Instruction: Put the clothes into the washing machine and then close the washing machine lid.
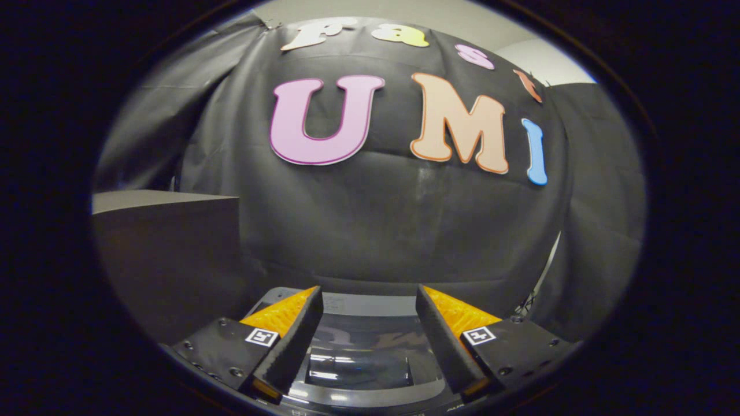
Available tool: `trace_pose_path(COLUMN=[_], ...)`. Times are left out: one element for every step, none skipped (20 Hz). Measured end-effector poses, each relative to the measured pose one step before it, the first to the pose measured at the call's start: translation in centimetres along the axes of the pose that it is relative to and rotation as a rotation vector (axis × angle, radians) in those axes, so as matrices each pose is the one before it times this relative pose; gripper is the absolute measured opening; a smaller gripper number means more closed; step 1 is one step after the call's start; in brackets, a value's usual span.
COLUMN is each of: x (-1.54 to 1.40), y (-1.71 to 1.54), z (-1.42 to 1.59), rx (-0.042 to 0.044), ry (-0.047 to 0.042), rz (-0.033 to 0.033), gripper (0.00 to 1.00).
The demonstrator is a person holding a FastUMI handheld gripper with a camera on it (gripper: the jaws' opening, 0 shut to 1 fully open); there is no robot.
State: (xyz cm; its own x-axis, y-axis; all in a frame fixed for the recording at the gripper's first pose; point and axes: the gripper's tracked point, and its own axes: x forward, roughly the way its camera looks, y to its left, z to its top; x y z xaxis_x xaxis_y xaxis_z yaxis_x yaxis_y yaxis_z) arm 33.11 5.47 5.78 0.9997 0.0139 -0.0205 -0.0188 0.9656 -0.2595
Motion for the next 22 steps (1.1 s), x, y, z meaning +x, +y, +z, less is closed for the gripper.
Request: trace_pose_path(x=[-0.547, -0.367, -0.276, -0.488, -0.532, -0.537, -0.467, -0.523, -0.440, -0.611, -0.519, -0.655, -0.631, -0.624, -0.713, -0.699, -0.773, -0.851, -0.835, -0.764, -0.782, -0.831], y=[0.507, 0.324, 0.308, 0.269, 0.101, 0.112, 0.063, -0.021, 0.005, -0.071, -0.247, -0.337, -0.118, -0.148, -0.069, -0.045, -0.070, 0.049, 0.061, -0.055, -0.091, -0.114], z=[-0.050, 0.160, 0.288, 0.214, 0.132, 0.060, -0.079, -0.067, -0.032, -0.076, -0.211, -0.097, -0.103, -0.033, 0.101, 0.018, 0.030, 0.091, 0.056, 0.178, 0.201, 0.193], rx=[-0.00300, -0.00093, 0.00388, 0.00695, 0.00569, 0.00738, 0.01144, 0.01278, 0.00993, 0.00316, 0.00056, 0.00013, 0.00031, 0.00197, 0.00425, 0.00424, 0.00344, 0.00317, 0.00763, 0.01288, 0.01582, 0.01632], ry=[-0.00367, 0.00091, 0.00008, 0.00012, -0.00016, 0.00040, 0.00094, 0.00255, 0.00426, 0.00472, 0.00594, 0.00687, 0.00669, 0.00249, 0.00013, -0.00038, 0.00223, -0.00126, 0.00263, -0.00322, 0.00163, -0.00278], rz=[0.01258, 0.00657, 0.00634, 0.00567, 0.00052, 0.00088, -0.00254, -0.00125, -0.00264, -0.00378, -0.00834, -0.00672, -0.00206, 0.00024, 0.00167, 0.00334, 0.00390, 0.00527, 0.00976, 0.00503, 0.00344, -0.00116], gripper=[1.00, 1.00, 0.99, 0.99, 0.98, 0.98, 0.98, 0.98, 0.98, 0.98, 0.98, 0.98, 0.98, 0.98, 0.98, 0.98, 0.98, 0.98, 0.98, 0.98, 0.98, 0.98])
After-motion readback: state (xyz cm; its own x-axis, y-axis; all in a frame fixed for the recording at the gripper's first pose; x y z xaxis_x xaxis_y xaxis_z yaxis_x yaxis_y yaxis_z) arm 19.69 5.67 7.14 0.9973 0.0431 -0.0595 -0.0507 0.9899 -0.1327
